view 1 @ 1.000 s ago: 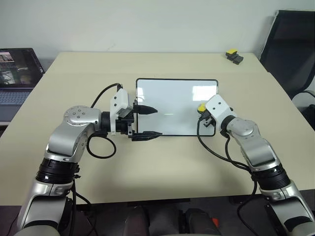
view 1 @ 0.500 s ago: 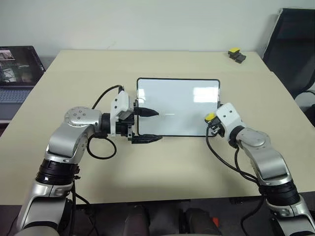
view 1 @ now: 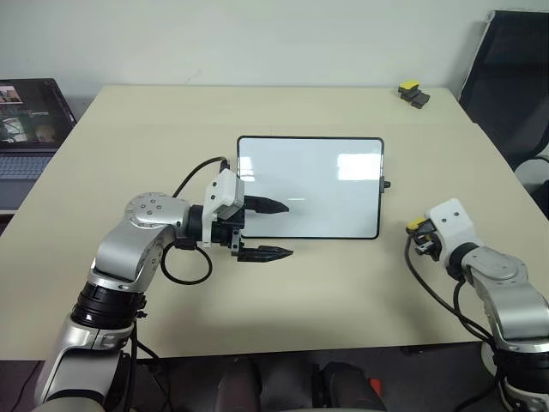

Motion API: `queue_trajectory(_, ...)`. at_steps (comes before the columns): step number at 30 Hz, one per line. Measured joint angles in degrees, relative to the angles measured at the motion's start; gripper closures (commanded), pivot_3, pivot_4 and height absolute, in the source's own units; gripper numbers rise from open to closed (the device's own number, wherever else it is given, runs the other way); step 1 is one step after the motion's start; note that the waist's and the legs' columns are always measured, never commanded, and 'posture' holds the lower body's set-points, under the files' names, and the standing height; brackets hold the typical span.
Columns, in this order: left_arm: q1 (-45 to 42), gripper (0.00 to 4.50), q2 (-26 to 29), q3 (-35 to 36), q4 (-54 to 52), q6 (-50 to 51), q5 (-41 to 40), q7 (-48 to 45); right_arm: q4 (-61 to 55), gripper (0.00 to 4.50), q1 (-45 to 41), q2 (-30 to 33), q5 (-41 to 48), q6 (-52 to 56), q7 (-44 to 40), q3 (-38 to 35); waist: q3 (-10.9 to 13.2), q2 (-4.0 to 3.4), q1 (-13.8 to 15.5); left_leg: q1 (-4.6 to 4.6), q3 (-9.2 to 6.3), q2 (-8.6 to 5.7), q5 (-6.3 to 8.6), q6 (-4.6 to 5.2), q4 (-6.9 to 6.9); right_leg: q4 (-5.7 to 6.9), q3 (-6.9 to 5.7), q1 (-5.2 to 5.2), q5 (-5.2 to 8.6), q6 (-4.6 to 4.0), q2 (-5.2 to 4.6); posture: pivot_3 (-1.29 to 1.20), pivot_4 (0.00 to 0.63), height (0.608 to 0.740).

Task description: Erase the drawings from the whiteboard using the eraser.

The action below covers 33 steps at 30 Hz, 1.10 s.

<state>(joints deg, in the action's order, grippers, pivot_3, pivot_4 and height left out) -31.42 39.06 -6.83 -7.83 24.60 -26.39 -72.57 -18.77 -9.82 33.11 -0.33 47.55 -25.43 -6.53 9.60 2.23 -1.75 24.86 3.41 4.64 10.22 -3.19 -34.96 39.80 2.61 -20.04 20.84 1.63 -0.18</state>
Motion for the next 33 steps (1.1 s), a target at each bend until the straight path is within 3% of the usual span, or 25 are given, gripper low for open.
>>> queue_trajectory(4,-0.15,0.0,-0.19,0.0,-0.03,-0.02,0.01,0.04,4.21,3.26,-0.83,-0.99,2.31,-0.96,-0.46,-1.71,0.01,-0.02,-0.01,0.0,0.0,0.0,0.0,0.0,0.0,0.0,0.04,0.0,0.0,0.0,0.0,0.0,0.15,0.74)
queue_trajectory(14,1.23,0.0,-0.08,0.07,-1.17,0.3,-0.25,1.69,6.82,0.02,-2.23,-1.78,4.71,-0.99,-0.52,-2.3,0.04,-0.07,0.05,0.0,-0.01,0.0,0.0,0.0,-0.01,0.01,0.02,0.02,0.0,0.0,0.0,0.0,0.15,0.74)
queue_trajectory(19,1.84,0.0,0.02,0.52,-1.52,0.45,-0.28,2.93,5.71,0.02,-2.15,-2.33,6.53,-0.97,-0.21,-3.06,0.05,-0.09,0.05,-0.01,-0.01,0.0,0.0,0.0,-0.01,0.02,0.02,0.01,0.0,0.0,0.0,0.0,0.15,0.74)
queue_trajectory(23,3.32,0.0,-0.04,3.43,-1.69,1.13,-0.35,6.98,-1.24,0.02,-2.21,-6.36,10.81,-1.96,1.93,-9.11,0.07,-0.12,0.02,-0.01,-0.05,0.02,0.0,0.0,0.0,0.04,0.02,0.01,0.0,0.0,0.0,0.0,0.15,0.74)
queue_trajectory(27,7.04,0.0,-1.52,10.36,-2.26,1.42,-1.49,14.06,-8.1,0.02,0.95,-10.4,14.16,-6.17,3.31,-13.14,0.07,-0.11,0.07,0.0,-0.1,0.03,0.0,-0.01,0.0,-0.02,0.02,0.06,0.0,0.0,-0.01,0.0,0.15,0.74)
queue_trajectory(33,15.33,0.0,-8.27,20.8,-6.01,-0.81,-2.61,27.19,-12.28,0.02,11.55,-19.54,14.45,-20.23,5.66,-11.24,0.04,-0.13,0.03,-0.03,-0.12,0.04,0.0,-0.01,-0.01,0.05,0.05,0.08,0.0,0.0,-0.07,0.0,0.15,0.74)
